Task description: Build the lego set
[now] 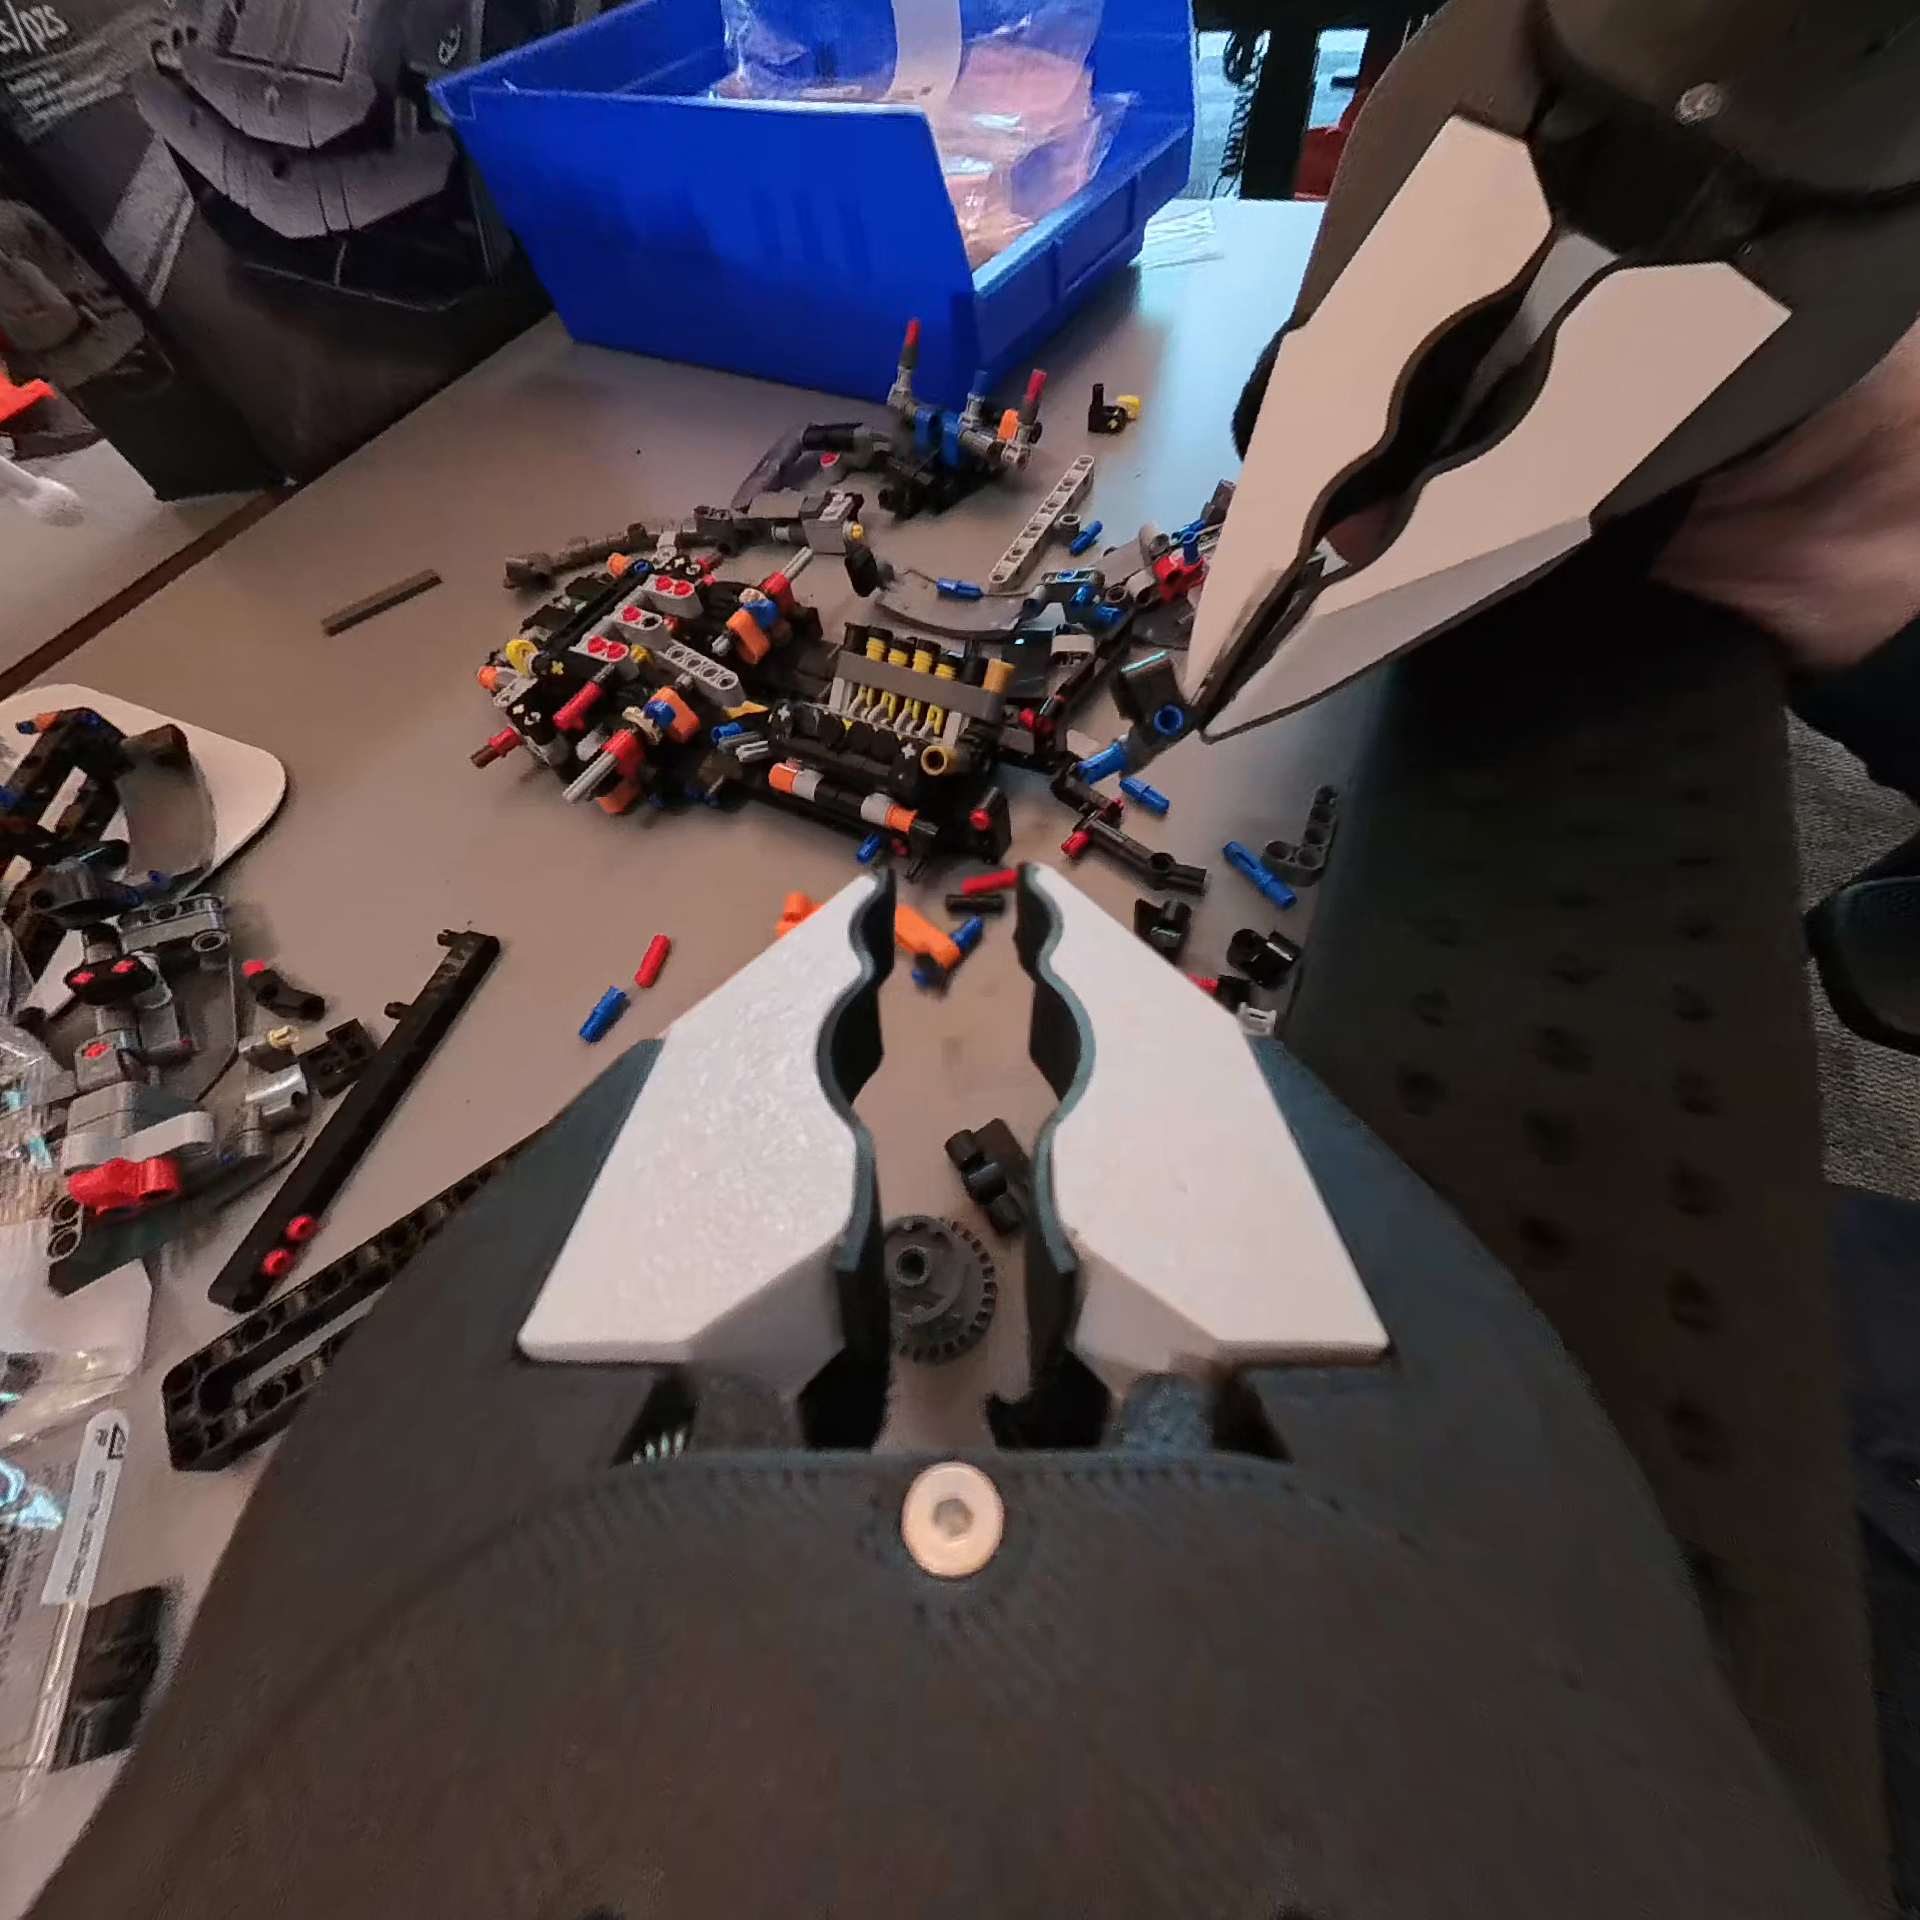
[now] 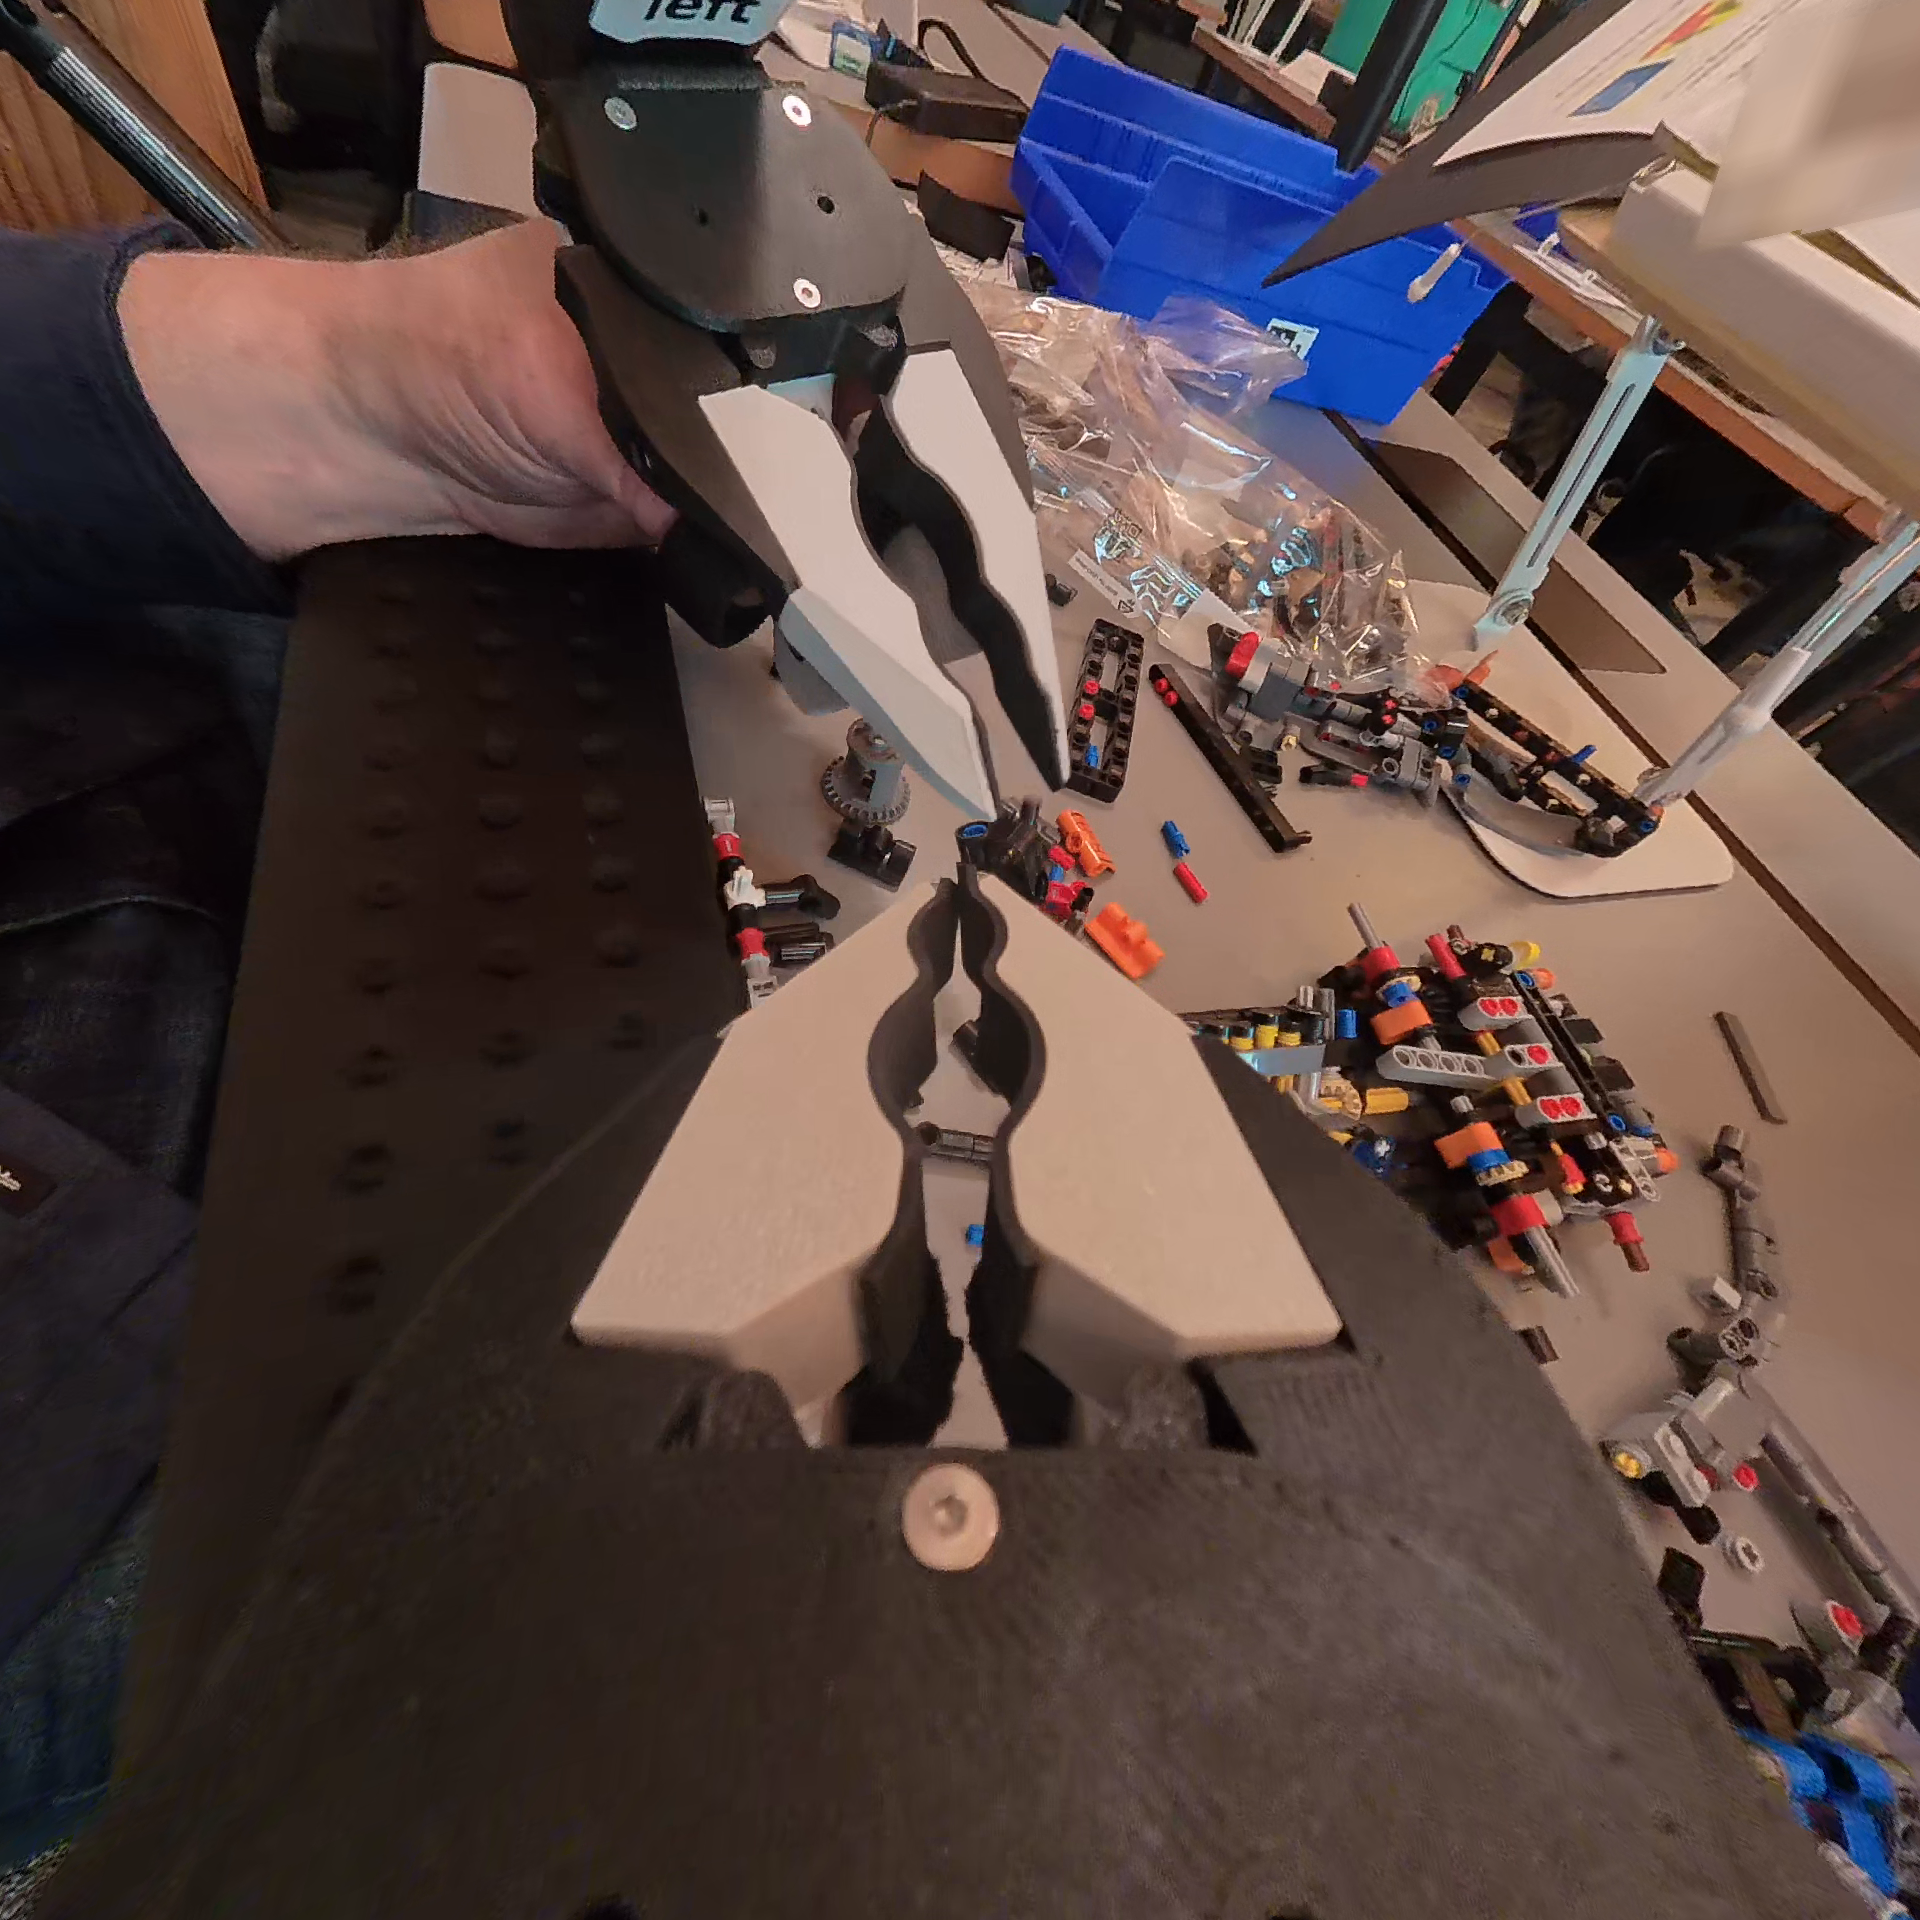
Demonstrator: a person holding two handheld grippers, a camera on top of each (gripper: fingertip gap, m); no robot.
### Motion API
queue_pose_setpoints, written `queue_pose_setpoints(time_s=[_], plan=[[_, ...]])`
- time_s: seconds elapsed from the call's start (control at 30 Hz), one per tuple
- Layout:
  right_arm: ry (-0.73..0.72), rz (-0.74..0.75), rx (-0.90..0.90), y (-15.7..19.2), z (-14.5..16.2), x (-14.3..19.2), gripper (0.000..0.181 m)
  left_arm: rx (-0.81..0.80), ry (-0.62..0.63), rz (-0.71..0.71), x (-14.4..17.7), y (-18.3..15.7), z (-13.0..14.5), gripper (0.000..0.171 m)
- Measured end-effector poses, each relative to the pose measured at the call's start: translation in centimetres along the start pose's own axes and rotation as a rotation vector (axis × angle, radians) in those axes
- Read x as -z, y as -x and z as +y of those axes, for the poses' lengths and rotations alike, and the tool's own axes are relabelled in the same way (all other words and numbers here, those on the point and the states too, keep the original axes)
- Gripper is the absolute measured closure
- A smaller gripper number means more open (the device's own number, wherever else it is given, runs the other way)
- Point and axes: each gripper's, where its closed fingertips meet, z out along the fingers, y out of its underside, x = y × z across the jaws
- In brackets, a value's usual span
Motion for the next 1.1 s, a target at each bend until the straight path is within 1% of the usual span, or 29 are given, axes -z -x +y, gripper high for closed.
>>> queue_pose_setpoints(time_s=[0.07,0.17,0.27,0.33,0.43,0.57,0.6,0.73,0.93,1.03,1.1], plan=[[0.000,-0.007,-0.009,0.0,0.1,0.0,0.181,-0.006,-0.036,0.032,0.2,-0.6,-0.7,0.146],[0.009,-0.013,-0.011,0.1,0.2,-0.2,0.181,-0.057,-0.094,0.085,0.4,-2.3,-1.9,0.143],[0.010,-0.040,0.003,0.7,0.1,-0.3,0.181,-0.129,-0.096,0.118,0.0,-3.9,-2.2,0.142],[0.011,-0.055,0.011,1.1,0.1,-0.4,0.181,-0.157,-0.084,0.112,-0.3,-4.2,-2.2,0.146],[-0.006,-0.079,-0.017,1.2,-0.1,-0.2,0.181,-0.162,-0.111,0.140,0.0,-4.8,-2.5,0.151],[-0.045,-0.112,-0.051,1.4,-0.7,0.2,0.181,-0.178,-0.140,0.134,0.4,-5.0,-3.0,0.156],[-0.050,-0.120,-0.058,1.5,-0.8,0.2,0.181,-0.186,-0.145,0.115,0.6,-4.8,-3.2,0.164],[-0.081,-0.142,-0.076,1.6,-1.3,0.5,0.181,-0.181,-0.162,0.123,0.8,-4.9,-3.4,0.164],[-0.082,-0.122,-0.060,1.5,-1.3,0.5,0.181,-0.180,-0.156,0.111,0.9,-4.7,-3.4,0.165],[-0.079,-0.103,-0.037,1.4,-1.4,0.5,0.181,-0.152,-0.154,0.117,0.9,-4.5,-3.4,0.165],[-0.095,-0.092,-0.019,1.4,-1.8,0.7,0.181,-0.111,-0.178,0.149,1.2,-4.6,-3.7,0.166]])
